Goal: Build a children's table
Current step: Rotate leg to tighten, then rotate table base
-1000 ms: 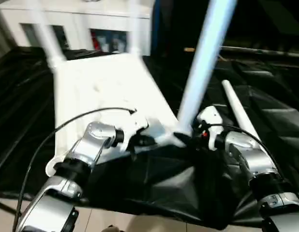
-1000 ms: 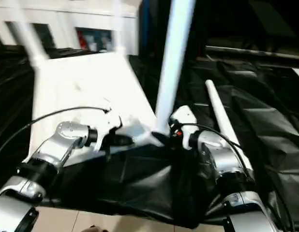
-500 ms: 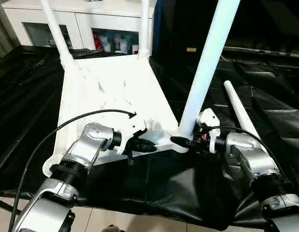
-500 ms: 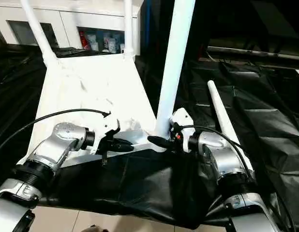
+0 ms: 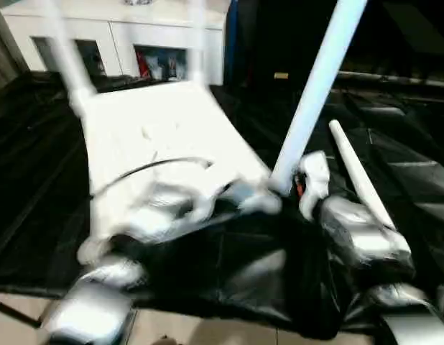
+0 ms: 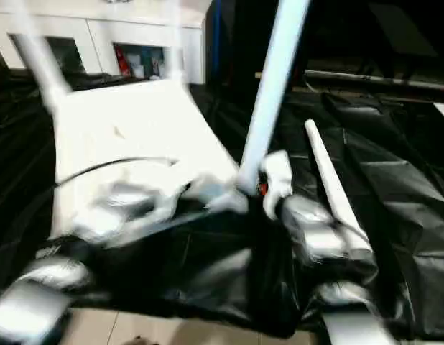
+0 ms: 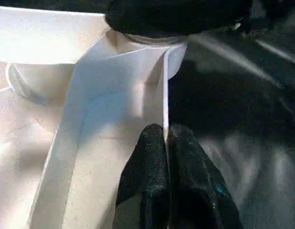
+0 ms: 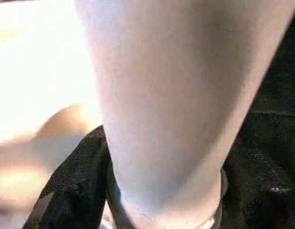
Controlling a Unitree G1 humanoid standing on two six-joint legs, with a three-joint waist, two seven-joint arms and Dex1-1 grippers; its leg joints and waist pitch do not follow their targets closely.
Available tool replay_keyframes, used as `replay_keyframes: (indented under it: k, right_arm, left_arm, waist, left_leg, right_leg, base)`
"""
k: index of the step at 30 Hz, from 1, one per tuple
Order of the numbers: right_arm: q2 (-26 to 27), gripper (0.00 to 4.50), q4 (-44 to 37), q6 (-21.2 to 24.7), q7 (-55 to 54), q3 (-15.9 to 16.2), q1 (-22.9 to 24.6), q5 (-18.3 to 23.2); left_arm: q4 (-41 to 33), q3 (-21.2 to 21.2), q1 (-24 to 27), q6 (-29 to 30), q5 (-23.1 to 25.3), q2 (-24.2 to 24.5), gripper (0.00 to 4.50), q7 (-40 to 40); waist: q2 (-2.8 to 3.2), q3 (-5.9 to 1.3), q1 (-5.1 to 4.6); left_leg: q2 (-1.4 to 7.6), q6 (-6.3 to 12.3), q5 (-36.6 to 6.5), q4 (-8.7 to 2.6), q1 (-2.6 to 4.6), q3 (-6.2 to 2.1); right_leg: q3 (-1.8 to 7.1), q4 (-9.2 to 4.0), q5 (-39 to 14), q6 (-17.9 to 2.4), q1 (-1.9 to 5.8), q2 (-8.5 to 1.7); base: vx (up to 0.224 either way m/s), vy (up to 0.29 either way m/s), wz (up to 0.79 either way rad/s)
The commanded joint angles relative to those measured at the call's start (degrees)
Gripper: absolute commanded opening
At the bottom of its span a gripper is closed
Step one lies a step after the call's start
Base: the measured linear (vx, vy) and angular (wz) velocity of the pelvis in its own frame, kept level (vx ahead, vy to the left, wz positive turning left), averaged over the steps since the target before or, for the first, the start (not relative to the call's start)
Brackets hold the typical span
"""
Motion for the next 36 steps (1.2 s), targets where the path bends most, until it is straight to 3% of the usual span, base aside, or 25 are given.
replay_keyframes:
  k: [1,7,8,10,12,16,17,18,21,22,23,24,25,29,30,31,33,34,35,36]
  right_arm:
    - [3.04,2.72,3.79,2.75,-6.87,-0.36,1.04,-0.52]
    - [5.27,2.72,5.88,0.56,-9.65,-1.20,-0.51,-1.13]
    - [5.27,3.07,5.88,0.56,-9.65,-1.20,-0.51,-1.13]
    - [5.09,3.07,5.72,-0.10,-9.24,-1.60,-0.48,-0.69]
    - [4.43,3.47,4.92,-1.57,-9.00,-0.78,-0.41,-1.77]
    - [2.64,3.52,0.04,-3.75,-6.91,0.29,1.07,-2.74]
    - [0.51,3.52,-8.27,-2.32,-4.05,0.00,4.77,-1.39]
    - [0.51,3.52,-8.27,-2.32,-4.05,0.00,4.77,-1.39]
    - [-2.81,3.52,-23.32,2.50,1.28,-0.51,12.91,2.77]
    - [-3.08,3.52,-24.01,2.70,1.66,-0.37,13.39,2.87]
    - [-4.57,3.52,-27.27,3.77,3.80,0.52,15.85,3.20]
    - [-5.23,3.52,-28.18,4.40,4.78,1.09,16.78,3.15]
    - [-5.58,3.55,-28.56,4.72,5.38,1.39,17.28,3.01]
    - [-5.31,3.55,-25.53,5.25,5.89,3.24,17.38,0.71]
    - [-5.42,3.55,-25.41,5.64,5.95,4.21,17.51,-0.31]
    - [-5.07,3.55,-24.43,6.31,5.50,5.24,17.11,-1.52]
    - [-4.63,3.55,-23.64,6.73,4.93,5.49,16.61,-1.86]
    - [-4.45,3.55,-23.43,6.84,4.53,5.62,16.37,-2.03]
    - [-4.36,3.55,-23.48,7.04,4.15,5.79,16.22,-2.17]
    - [-3.75,3.55,-22.20,7.32,3.14,5.85,15.05,-2.42]
  left_arm:
    - [3.93,4.53,-1.26,-0.35,-1.10,-2.57,0.00,11.39]
    - [6.80,4.68,-3.22,-2.82,-1.45,-5.25,0.00,11.21]
    - [6.80,4.68,-3.22,-2.82,-1.45,-5.25,0.00,11.21]
    - [7.35,4.26,-3.41,-3.76,-1.13,-4.90,0.00,10.78]
    - [7.83,4.08,-3.57,-5.30,-0.95,-4.48,0.00,9.88]
    - [8.15,4.36,-3.81,-7.58,-1.03,-4.42,0.00,8.00]
    - [7.73,4.66,-3.83,-9.53,-1.64,-4.49,0.00,6.65]
    - [7.73,4.66,-3.83,-9.53,-1.64,-4.49,0.00,6.65]
    - [6.90,5.51,-3.80,-12.99,-2.89,-4.71,0.00,5.38]
    - [6.92,5.57,-3.86,-13.29,-2.89,-4.72,0.00,5.56]
    - [6.98,6.08,-4.22,-14.94,-3.35,-4.83,0.00,5.62]
    - [6.79,6.70,-4.50,-14.67,-4.10,-4.95,0.00,5.18]
    - [6.87,7.14,-4.76,-14.54,-4.61,-5.07,0.46,4.84]
    - [3.60,7.95,-4.95,-13.79,-5.43,-3.94,0.62,3.98]
    - [1.79,7.94,-4.62,-13.08,-5.22,-3.07,0.75,3.86]
    - [-2.01,8.07,-3.80,-11.43,-4.70,-0.86,1.00,4.04]
    - [-4.23,8.30,-3.25,-10.47,-4.43,0.62,1.01,4.34]
    - [-5.23,8.58,-2.97,-10.13,-4.36,1.40,1.06,4.64]
    - [-6.04,8.88,-2.73,-9.90,-4.31,2.10,1.06,4.93]
    - [-8.13,10.74,-2.02,-8.43,-4.39,4.47,1.21,6.40]
  waist:
    - [-0.77,-3.34,-0.25]
    - [-0.73,-3.34,0.00]
    - [-0.77,-3.30,-0.06]
    - [-0.70,-3.22,-0.05]
    - [-0.57,-3.20,-0.08]
    - [-0.95,-3.17,-0.44]
    - [-1.50,-3.28,-0.15]
    - [-1.50,-3.26,0.12]
    - [-1.39,-3.46,0.21]
    - [-1.52,-3.46,0.37]
    - [-1.12,-3.40,0.23]
    - [-1.35,-3.54,0.37]
    - [-1.08,-3.54,0.25]
    - [-1.18,-3.66,0.10]
    - [-1.62,-3.51,-0.01]
    - [-1.32,-3.43,0.06]
    - [-1.19,-3.32,-0.20]
    - [-0.81,-3.31,-0.20]
    - [-0.92,-3.27,-0.27]
    - [-0.54,-3.28,-0.22]
  left_leg:
    - [1.89,1.09,-11.46,-3.94,0.78,-0.92]
    - [1.73,2.69,-10.76,-3.82,0.51,-0.89]
    - [1.71,2.78,-11.09,-3.86,0.48,-0.89]
    - [1.83,2.60,-12.14,-4.01,0.59,-0.95]
    - [1.87,2.32,-12.90,-4.10,0.65,-0.99]
    - [1.76,2.40,-12.99,-4.15,0.15,-1.11]
    - [1.69,3.58,-10.82,-3.89,0.06,-1.04]
    - [1.79,4.14,-10.06,-3.77,0.15,-0.99]
    - [1.87,6.76,-7.07,-3.45,0.01,-0.99]
    - [1.84,7.22,-6.56,-3.42,-0.14,-1.00]
    - [1.84,7.56,-6.83,-3.38,-0.07,-0.94]
    - [1.87,7.57,-6.79,-3.22,-0.03,-0.92]
    - [1.78,7.41,-6.62,-3.21,-0.24,-0.96]
    - [2.01,7.28,-5.91,-2.98,-0.41,-0.94]
    - [2.09,7.58,-6.01,-3.00,-0.39,-0.87]
    - [2.16,7.54,-6.03,-3.03,-0.40,-0.92]
    - [2.22,7.12,-6.27,-3.11,-0.39,-0.92]
    - [2.15,6.88,-6.54,-3.13,-0.34,-0.95]
    - [2.14,6.30,-6.97,-3.17,-0.18,-0.88]
    - [2.12,5.71,-7.04,-3.16,-0.11,-0.91]
  right_leg:
    - [2.34,-4.57,-11.06,-11.62,2.22,-3.06]
    - [2.20,-4.65,-9.63,-11.07,2.45,-3.09]
    - [2.20,-4.73,-10.14,-10.91,2.42,-3.07]
    - [2.16,-4.92,-11.68,-10.61,2.34,-3.07]
    - [2.15,-5.00,-12.46,-10.39,2.26,-3.04]
    - [2.11,-4.96,-12.51,-9.41,2.57,-3.09]
    - [2.17,-4.89,-11.24,-8.96,2.82,-3.10]
    - [2.26,-4.80,-10.02,-8.82,2.75,-3.10]
    - [2.21,-4.08,-3.78,-10.16,2.75,-2.93]
    - [2.17,-4.09,-2.88,-10.01,2.99,-2.92]
    - [2.10,-4.09,-2.35,-10.89,2.72,-2.83]
    - [2.08,-4.05,-2.10,-11.17,2.81,-2.93]
    - [1.99,-3.94,-2.12,-11.70,2.85,-2.94]
    - [1.90,-3.59,-0.37,-14.23,2.61,-3.05]
    - [1.86,-3.56,-0.11,-14.57,2.52,-2.94]
    - [1.86,-3.43,-0.64,-14.65,2.56,-3.05]
    - [1.90,-3.45,-1.63,-14.39,2.46,-3.03]
    - [1.91,-3.48,-2.12,-14.31,2.47,-3.04]
    - [1.96,-3.60,-2.69,-14.12,2.43,-2.91]
    - [2.01,-3.53,-2.58,-14.00,2.40,-2.85]
  base:
    - [0.000,0.000,0.00]
    - [0.000,0.000,0.00]
    - [0.000,0.000,0.00]
    - [0.000,0.000,0.00]
    - [0.000,0.000,0.00]
    - [0.000,0.000,0.00]
    - [0.000,0.000,0.00]
    - [0.000,0.000,0.00]
    - [0.000,0.000,0.00]
    - [0.000,0.000,0.00]
    - [0.000,0.000,0.00]
    - [0.000,0.000,0.00]
    - [0.000,0.000,0.00]
    - [0.000,0.000,0.00]
    - [0.000,0.000,0.00]
    - [0.000,0.000,0.00]
    - [0.000,0.000,0.00]
    - [0.000,0.000,0.00]
    - [0.000,0.000,0.00]
    - [0.000,0.000,0.00]
